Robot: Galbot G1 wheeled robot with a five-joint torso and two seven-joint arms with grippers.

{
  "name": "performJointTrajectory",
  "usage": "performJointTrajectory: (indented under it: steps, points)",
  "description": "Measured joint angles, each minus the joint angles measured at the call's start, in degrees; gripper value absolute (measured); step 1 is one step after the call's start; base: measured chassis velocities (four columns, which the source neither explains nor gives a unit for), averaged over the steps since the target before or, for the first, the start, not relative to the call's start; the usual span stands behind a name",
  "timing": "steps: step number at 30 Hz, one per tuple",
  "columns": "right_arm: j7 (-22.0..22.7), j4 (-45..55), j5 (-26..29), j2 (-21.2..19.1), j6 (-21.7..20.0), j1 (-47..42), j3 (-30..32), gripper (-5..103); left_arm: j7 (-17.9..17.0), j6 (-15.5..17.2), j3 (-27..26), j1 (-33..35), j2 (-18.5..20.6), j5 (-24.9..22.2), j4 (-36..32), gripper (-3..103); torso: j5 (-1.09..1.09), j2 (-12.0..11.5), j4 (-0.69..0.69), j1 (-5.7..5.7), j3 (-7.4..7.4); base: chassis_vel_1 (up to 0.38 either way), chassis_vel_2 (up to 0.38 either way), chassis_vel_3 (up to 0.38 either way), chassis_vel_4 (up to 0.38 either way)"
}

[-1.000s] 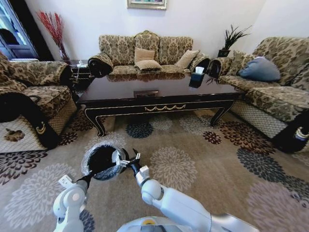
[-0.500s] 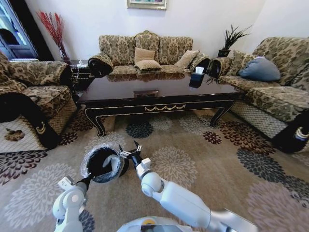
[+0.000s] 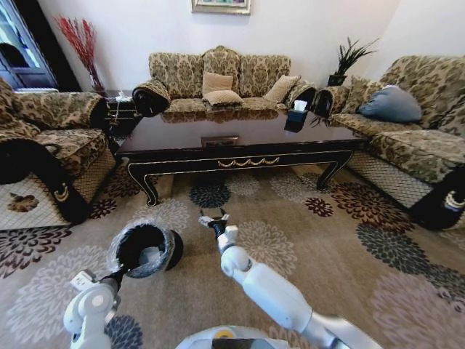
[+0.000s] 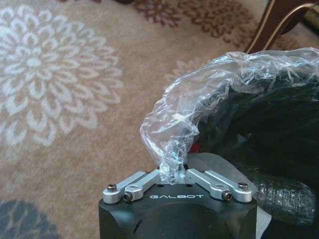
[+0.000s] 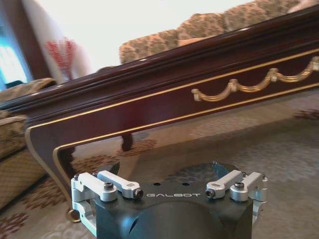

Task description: Move to the front of the table and pick up the trash from the floor, then place it into the trash bin.

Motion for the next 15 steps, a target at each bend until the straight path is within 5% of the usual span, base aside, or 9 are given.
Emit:
performJointTrajectory:
  steps: [15]
  points:
    - [0.88,0.63,1.80,-1.61,-2.20,-2.10,4.77,100,-5.53,-0.64,2.33,-1.87,-1.99,-1.86,1.25,2,0.01,0.00,0.01,0.00,0.00,0.000,0.000,0.000,0.000]
